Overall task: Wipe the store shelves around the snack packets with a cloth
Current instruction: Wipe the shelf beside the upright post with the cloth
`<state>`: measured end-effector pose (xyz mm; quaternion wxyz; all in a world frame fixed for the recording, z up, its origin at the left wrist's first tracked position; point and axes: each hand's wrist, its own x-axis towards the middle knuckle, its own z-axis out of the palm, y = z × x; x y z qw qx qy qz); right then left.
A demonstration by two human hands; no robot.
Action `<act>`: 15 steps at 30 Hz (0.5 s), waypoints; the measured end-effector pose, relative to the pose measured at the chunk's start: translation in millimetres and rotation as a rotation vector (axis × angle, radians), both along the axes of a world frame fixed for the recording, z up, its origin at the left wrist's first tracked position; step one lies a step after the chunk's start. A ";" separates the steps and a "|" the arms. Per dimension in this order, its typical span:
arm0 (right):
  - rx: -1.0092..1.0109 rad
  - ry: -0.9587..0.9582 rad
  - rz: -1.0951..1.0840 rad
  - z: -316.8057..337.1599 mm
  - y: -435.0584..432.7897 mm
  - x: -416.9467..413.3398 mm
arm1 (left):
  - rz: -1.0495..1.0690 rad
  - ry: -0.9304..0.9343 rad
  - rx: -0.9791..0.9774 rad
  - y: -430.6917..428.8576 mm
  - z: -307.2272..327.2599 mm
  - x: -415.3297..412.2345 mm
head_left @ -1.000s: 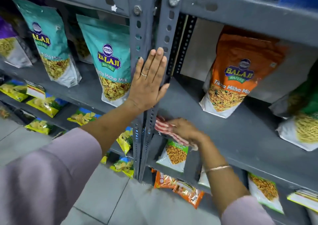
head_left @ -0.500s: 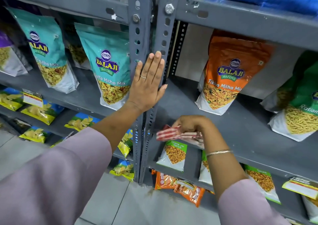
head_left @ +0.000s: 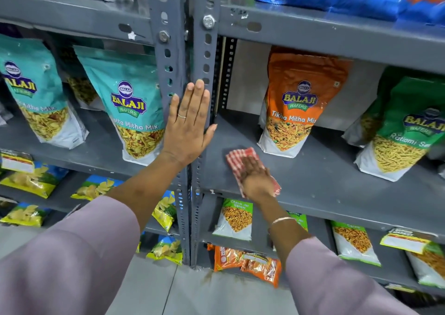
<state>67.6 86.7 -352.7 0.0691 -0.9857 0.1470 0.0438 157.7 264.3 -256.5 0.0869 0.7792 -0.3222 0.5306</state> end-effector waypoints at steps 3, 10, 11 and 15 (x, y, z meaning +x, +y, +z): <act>-0.028 0.017 -0.224 -13.6 -52.6 -30.7 | 0.002 -0.001 -0.001 0.1 0.2 -0.2; 0.011 -0.014 -0.385 -10.3 -34.7 -21.5 | -0.052 -0.002 -0.017 -0.8 -0.8 0.1; 0.008 -0.042 -0.259 -12.6 -15.9 -14.2 | -0.043 0.001 -0.016 -0.7 -0.7 0.1; 0.111 -0.006 -0.024 -6.5 8.7 -3.0 | 0.012 0.013 -0.021 -0.6 1.8 -3.7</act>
